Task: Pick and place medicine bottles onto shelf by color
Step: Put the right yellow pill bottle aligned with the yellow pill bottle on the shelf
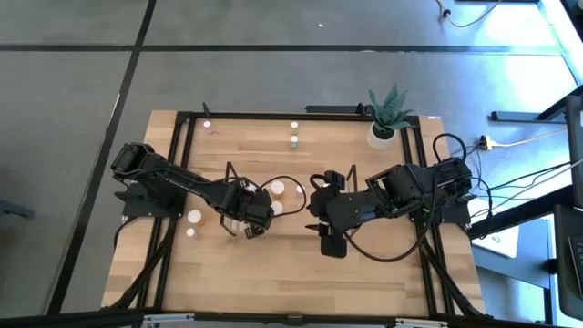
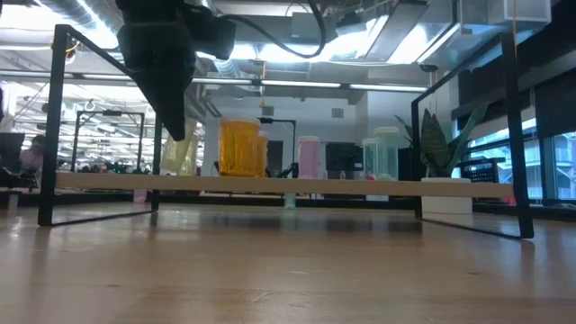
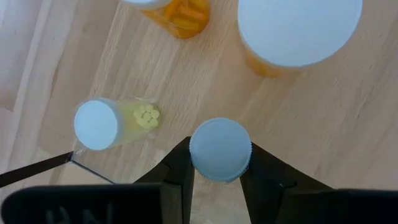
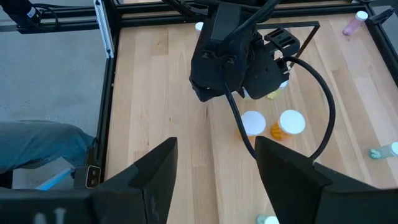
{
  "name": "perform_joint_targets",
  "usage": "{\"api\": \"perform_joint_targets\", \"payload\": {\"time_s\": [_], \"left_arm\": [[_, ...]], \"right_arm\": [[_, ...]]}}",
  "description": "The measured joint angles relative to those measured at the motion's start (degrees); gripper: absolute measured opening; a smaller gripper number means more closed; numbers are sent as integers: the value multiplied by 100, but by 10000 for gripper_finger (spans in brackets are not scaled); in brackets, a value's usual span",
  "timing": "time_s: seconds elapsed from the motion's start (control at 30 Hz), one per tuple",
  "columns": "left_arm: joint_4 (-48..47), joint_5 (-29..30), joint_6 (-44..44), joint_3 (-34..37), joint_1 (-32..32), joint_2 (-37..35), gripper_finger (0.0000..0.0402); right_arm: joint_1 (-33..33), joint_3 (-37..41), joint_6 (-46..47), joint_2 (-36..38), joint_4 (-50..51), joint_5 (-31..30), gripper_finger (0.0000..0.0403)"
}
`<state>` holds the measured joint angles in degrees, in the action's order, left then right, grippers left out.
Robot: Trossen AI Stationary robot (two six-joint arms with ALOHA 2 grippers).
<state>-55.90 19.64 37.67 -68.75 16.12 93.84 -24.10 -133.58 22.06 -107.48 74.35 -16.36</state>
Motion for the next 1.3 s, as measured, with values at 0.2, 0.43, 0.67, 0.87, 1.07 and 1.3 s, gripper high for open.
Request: {"api": "perform_joint_targets", "payload": {"time_s": [0.2,0.43,0.67,0.87,1.07,1.3], "left_arm": [[-14,0,92,0,0,0,100],[-22,69,95,2,0,0,114],[-27,72,226,2,2,0,115],[-31,70,250,2,2,0,116],[-31,69,267,2,2,0,118],[-53,69,267,2,2,0,155]], "right_arm": [[0,0,-1,0,0,0,217],[-1,0,0,0,0,1,217],[0,0,-2,0,0,0,217],[-2,0,-2,0,0,0,217],[0,0,-2,0,0,0,217],[-1,0,-2,0,1,0,217]]}}
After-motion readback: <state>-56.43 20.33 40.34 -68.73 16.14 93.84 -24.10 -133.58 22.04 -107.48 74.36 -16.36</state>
